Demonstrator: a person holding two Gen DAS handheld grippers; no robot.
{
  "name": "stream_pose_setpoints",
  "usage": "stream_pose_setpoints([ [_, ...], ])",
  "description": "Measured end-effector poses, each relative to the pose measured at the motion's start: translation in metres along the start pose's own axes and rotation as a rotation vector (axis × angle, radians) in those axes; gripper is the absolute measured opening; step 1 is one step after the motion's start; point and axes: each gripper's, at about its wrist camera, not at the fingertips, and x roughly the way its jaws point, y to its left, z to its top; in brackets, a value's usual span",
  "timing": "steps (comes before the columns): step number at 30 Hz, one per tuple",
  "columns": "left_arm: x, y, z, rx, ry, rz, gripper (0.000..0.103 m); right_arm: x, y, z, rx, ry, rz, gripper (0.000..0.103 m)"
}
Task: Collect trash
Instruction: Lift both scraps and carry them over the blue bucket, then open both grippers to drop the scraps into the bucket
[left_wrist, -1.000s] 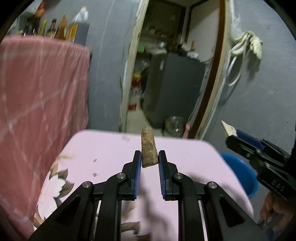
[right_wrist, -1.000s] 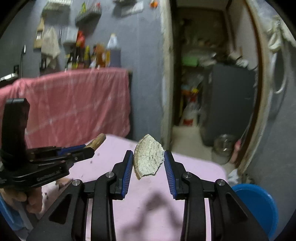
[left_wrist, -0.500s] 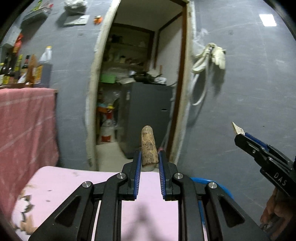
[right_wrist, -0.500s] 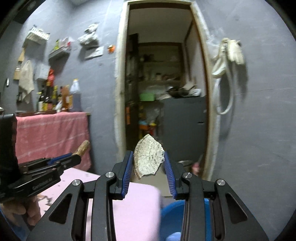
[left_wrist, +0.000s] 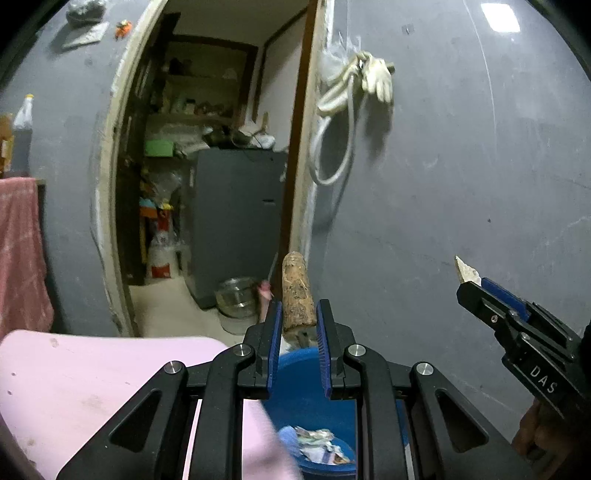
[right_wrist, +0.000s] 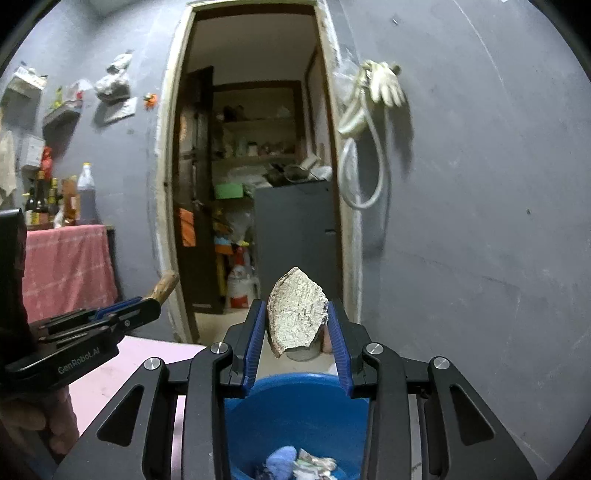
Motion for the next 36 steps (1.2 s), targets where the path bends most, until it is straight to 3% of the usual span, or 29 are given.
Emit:
stream_pose_setpoints([
  [17, 0.084, -0.017, -0.047, -0.018, 0.28, -0.01, 0.015, 0.044, -0.039, -0.05, 0.067, 0.221, -0.015, 0.032],
  [32, 0.119, -0.011, -0.078, -0.051, 0.492, -0.015, 0.015, 0.07, -0.041, -0.067, 0.11, 0.374, 0.025, 0.033],
  [35, 0.122, -0.01, -0.079, -0.06, 0.509, -0.018, 0.021, 0.073, -0.042, -0.069, 0.12, 0.396, 0.033, 0.036],
  [36, 0.121, -0.009, -0.079, -0.067, 0.509, -0.019, 0.029, 0.073, -0.042, -0.069, 0.12, 0.398, 0.033, 0.042],
])
